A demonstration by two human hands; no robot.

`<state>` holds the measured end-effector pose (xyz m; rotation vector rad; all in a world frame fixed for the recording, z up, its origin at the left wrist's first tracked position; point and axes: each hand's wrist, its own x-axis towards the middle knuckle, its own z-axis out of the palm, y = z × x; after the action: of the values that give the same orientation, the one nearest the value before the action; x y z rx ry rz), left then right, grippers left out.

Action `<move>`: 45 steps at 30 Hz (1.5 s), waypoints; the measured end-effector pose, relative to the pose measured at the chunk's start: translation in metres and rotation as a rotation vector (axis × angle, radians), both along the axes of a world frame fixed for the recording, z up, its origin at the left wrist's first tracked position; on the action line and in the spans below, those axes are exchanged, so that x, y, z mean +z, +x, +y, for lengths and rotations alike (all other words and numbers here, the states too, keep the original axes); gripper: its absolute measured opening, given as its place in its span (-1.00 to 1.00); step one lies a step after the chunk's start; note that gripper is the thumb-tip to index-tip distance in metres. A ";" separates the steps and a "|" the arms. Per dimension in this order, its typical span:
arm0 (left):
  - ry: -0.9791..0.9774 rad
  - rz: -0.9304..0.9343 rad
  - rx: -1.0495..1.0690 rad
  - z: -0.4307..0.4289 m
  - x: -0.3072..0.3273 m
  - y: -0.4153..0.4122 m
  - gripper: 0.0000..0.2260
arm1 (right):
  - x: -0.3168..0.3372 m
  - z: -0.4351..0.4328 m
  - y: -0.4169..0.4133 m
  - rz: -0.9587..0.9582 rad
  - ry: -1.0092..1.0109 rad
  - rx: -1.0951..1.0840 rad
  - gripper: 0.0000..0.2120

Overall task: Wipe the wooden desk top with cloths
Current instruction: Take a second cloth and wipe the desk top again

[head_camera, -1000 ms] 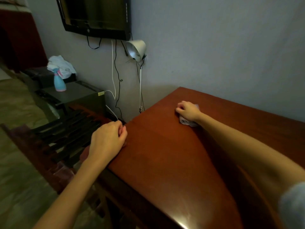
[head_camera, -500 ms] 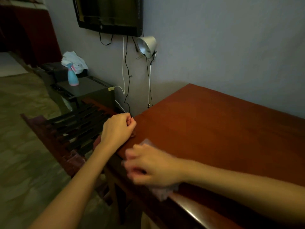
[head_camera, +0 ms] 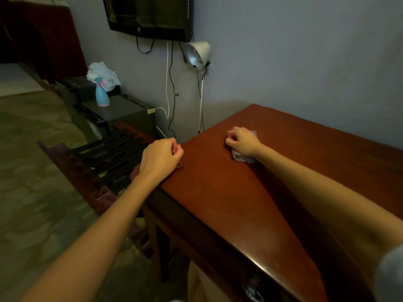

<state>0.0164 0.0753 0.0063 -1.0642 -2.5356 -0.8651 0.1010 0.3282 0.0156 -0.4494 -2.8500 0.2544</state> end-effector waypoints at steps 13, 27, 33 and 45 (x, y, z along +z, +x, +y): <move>-0.125 0.253 -0.044 0.004 0.009 0.010 -0.77 | 0.008 -0.165 0.126 -0.037 -0.111 0.809 -0.75; -0.070 0.204 -0.253 0.026 0.004 0.055 -0.79 | 0.005 -0.051 0.107 -0.023 0.025 0.203 -0.78; -0.085 0.176 -0.328 0.067 0.007 0.085 -0.79 | 0.008 -0.169 0.180 -0.028 -0.083 0.651 -0.79; -0.090 0.140 -0.340 0.076 -0.004 0.090 -0.77 | 0.003 0.015 0.167 0.064 -0.061 -0.081 -0.71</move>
<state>0.1064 0.1510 0.0027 -1.5586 -2.3343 -0.7288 0.2684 0.3432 0.0190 -0.5572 -2.7609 0.3353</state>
